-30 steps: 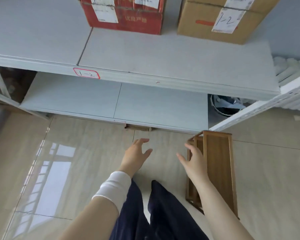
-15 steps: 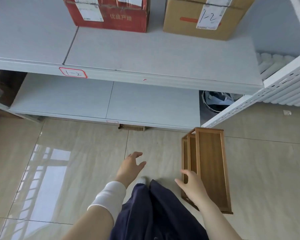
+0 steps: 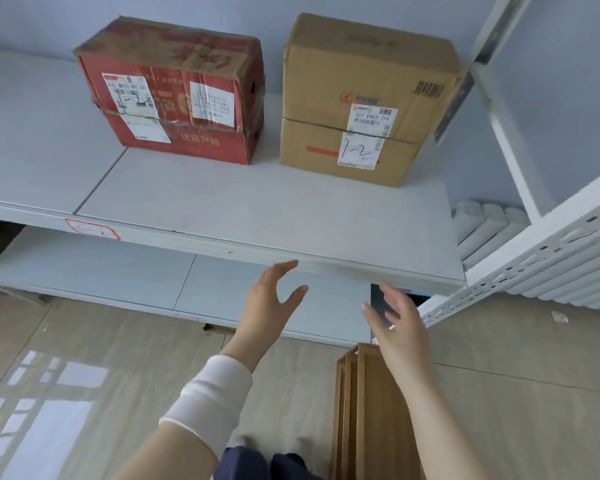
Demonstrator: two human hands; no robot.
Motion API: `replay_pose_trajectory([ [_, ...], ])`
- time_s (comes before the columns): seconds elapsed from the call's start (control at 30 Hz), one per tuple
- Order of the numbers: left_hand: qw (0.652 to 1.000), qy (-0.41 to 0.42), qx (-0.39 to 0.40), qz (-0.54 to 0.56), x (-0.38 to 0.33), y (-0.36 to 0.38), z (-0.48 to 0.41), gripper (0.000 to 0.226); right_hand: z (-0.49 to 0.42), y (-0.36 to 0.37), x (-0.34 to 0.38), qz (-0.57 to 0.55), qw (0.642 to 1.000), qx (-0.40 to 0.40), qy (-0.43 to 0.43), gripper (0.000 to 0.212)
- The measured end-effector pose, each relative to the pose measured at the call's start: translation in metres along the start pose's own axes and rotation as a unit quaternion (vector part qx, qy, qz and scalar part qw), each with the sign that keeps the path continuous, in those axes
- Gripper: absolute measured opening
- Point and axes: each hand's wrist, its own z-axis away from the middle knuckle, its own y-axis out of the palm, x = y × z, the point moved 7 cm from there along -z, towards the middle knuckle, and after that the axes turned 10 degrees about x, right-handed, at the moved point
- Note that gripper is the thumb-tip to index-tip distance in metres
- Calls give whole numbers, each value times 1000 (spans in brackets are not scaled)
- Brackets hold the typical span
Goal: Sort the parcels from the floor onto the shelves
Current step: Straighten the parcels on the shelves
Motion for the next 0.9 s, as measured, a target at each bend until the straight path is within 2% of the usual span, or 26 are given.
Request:
replay_pose_trajectory([
  [0.1, 998, 38, -38, 34, -31, -19, -41, 56, -45, -32, 31, -11, 998, -40, -43, 55],
  [0.23, 994, 43, -66, 81, -47, -45, -97, 75, -107, -67, 54, -33, 992, -97, -73, 59],
  [0.4, 995, 47, -53, 68, -42, -59, -183, 104, -184, -82, 44, -39, 985, -155, -71, 70],
  [0.53, 988, 104, -87, 73, -54, -71, -243, 116, -242, -92, 38, -79, 976, -181, -93, 83],
  [0.67, 976, 155, -91, 121, -60, -72, -275, 110, -280, -90, 37, -108, 973, -156, -131, 86],
  [0.8, 967, 184, -102, 145, -61, -69, -283, 87, -294, -89, 39, -100, 972, -142, -158, 62],
  [0.9, 964, 189, -108, 155, -66, -69, -289, 86, -302, -93, 38, -103, 969, -152, -166, 57],
])
